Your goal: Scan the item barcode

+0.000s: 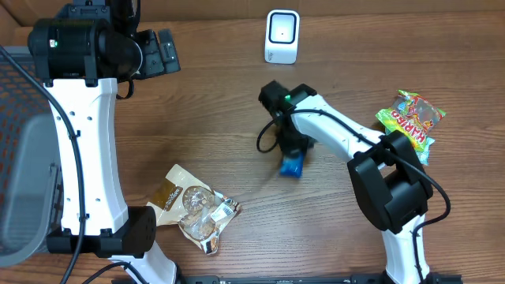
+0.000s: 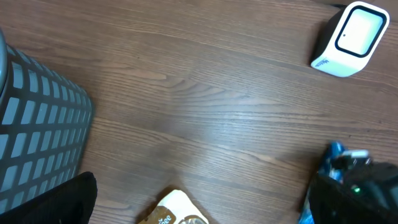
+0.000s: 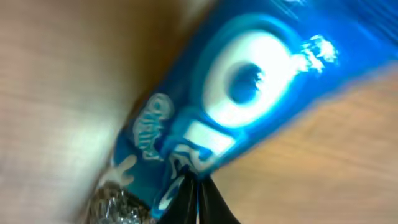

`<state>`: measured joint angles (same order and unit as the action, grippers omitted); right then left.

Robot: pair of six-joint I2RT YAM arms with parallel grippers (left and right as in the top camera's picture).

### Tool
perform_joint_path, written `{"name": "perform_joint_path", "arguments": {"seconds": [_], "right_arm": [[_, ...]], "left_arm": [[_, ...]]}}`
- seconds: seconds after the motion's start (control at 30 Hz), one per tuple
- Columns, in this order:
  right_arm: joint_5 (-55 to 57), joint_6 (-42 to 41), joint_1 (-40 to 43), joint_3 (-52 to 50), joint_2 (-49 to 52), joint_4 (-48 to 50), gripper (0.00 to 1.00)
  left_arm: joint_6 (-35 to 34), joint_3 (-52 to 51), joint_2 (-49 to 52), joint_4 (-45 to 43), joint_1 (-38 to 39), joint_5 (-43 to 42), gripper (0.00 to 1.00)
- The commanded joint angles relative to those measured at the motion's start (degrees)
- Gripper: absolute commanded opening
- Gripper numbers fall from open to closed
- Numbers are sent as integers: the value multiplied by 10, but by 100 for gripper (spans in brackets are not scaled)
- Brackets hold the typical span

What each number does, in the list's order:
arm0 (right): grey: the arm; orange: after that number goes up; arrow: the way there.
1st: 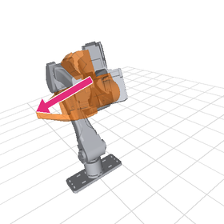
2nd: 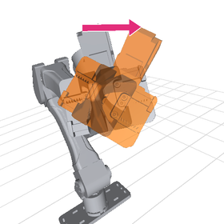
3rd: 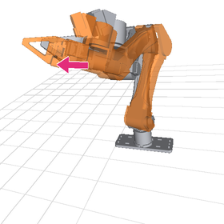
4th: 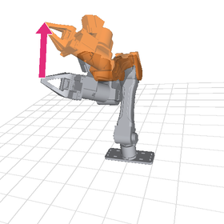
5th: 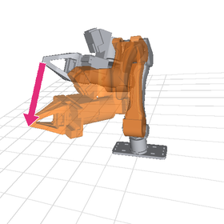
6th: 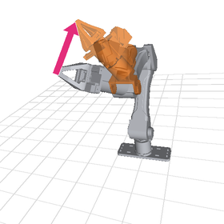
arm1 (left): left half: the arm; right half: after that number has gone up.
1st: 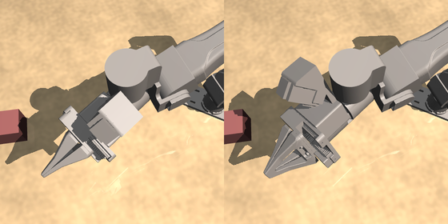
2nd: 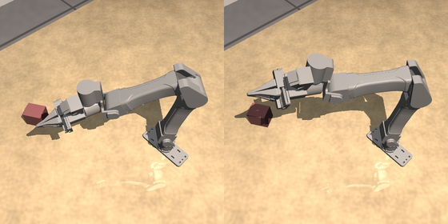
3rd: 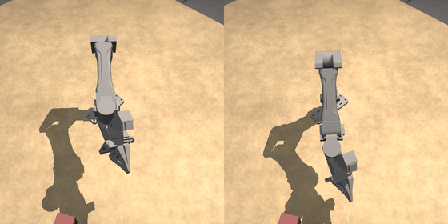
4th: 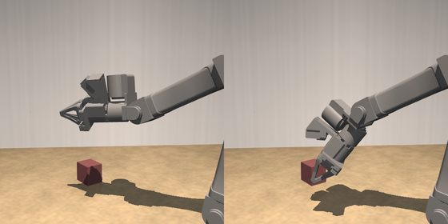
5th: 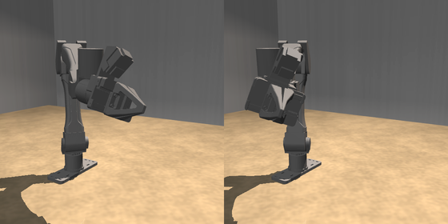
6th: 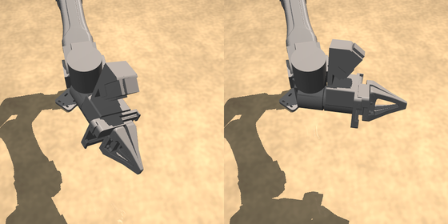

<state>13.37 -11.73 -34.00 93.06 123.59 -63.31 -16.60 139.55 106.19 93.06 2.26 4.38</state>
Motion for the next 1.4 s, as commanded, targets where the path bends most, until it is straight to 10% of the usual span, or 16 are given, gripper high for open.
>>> {"name": "perform_joint_path", "arguments": {"seconds": [0.0,0.23,0.33,0.37,0.73,1.1,1.37], "right_arm": [[96,75,17,15,-5,47,4],[-34,56,34,92,-34,-42,12],[-123,2,59,102,-56,-42,80],[-149,-30,71,102,-57,-43,80],[-289,-207,160,-2,-44,-25,79],[-296,-320,135,-123,-44,100,54],[-300,-290,136,-125,-46,102,4]], "left_arm": [[-8,4,2,-1,4,5,100],[-8,4,2,-1,4,5,100],[-8,4,2,-1,4,5,100],[-8,4,2,-1,4,5,99],[-8,4,2,-1,4,5,100],[-8,4,2,-1,4,5,99],[-8,4,2,-1,4,5,100]]}}
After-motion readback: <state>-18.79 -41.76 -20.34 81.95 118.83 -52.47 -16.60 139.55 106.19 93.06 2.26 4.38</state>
